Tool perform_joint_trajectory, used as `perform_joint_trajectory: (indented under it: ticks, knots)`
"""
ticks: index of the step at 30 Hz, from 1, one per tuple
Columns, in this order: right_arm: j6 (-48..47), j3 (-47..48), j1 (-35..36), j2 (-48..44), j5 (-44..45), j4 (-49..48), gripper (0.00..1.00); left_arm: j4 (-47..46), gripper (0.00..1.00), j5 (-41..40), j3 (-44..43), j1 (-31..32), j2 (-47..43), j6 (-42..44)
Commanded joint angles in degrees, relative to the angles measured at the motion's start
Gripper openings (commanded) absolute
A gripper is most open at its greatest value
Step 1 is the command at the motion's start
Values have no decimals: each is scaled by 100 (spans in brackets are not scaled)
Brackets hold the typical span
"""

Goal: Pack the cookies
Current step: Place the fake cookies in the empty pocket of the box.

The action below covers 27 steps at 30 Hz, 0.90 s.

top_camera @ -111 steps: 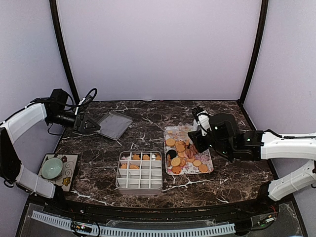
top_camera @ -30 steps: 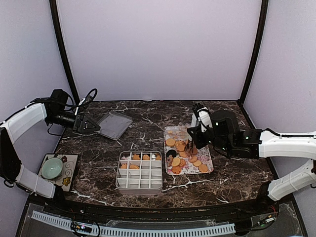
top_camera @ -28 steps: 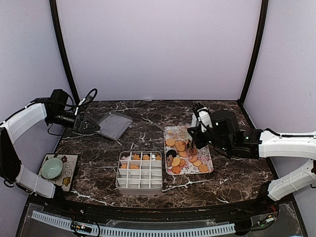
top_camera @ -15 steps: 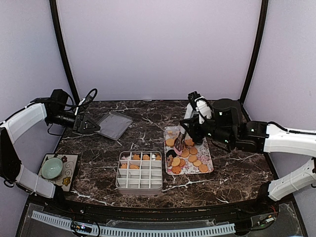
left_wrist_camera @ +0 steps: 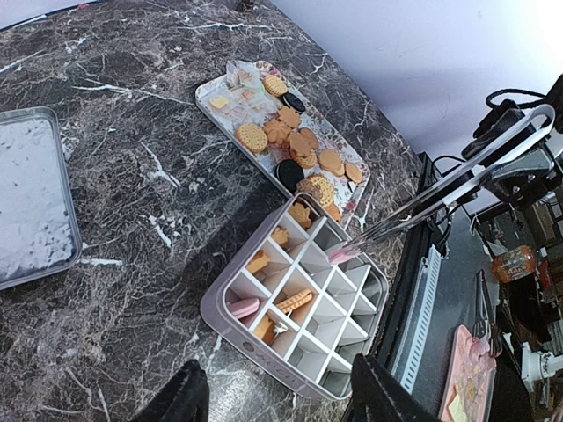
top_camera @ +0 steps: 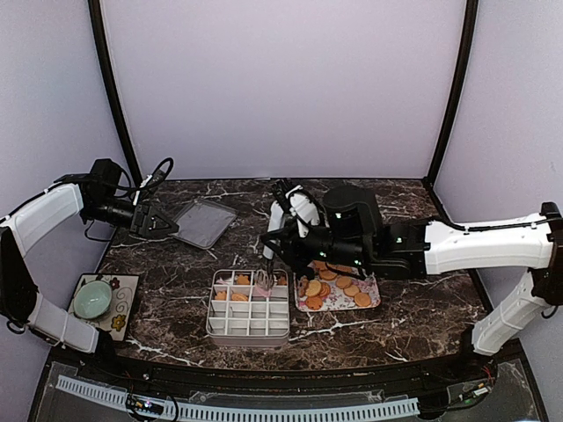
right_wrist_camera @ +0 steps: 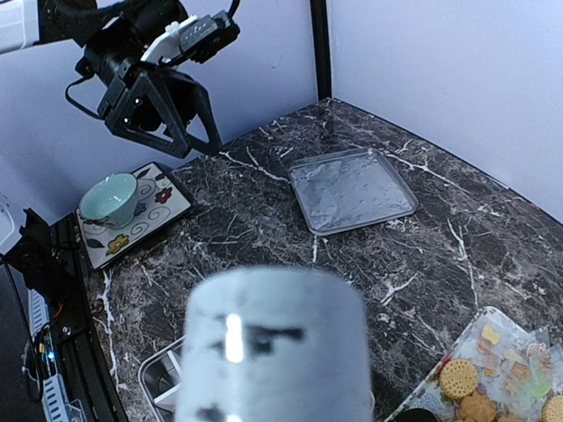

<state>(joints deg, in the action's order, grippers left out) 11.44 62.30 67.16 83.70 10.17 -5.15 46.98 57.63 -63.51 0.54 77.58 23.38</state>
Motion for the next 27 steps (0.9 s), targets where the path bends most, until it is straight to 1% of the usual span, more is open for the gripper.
perform_joint_trajectory:
  ticks: [1,4,11,19,27]
  knots:
    - [-67,335,114,253,-191,-544,0,208,57,39,-84,-27,-103,105]
    - [-189,594,168,454,-152,-510,0,217,57,51,-82,-28,-88,112]
    - [-542,840,262,669,23,-145,0,232,57,46,-75,-34,-94,137]
    - [-603,712,271,656,165,17,0,250,57,51,-65,-39,-103,167]
    - [-443,577,263,726,145,-52,0,259,57,80,-59,-45,-102,167]
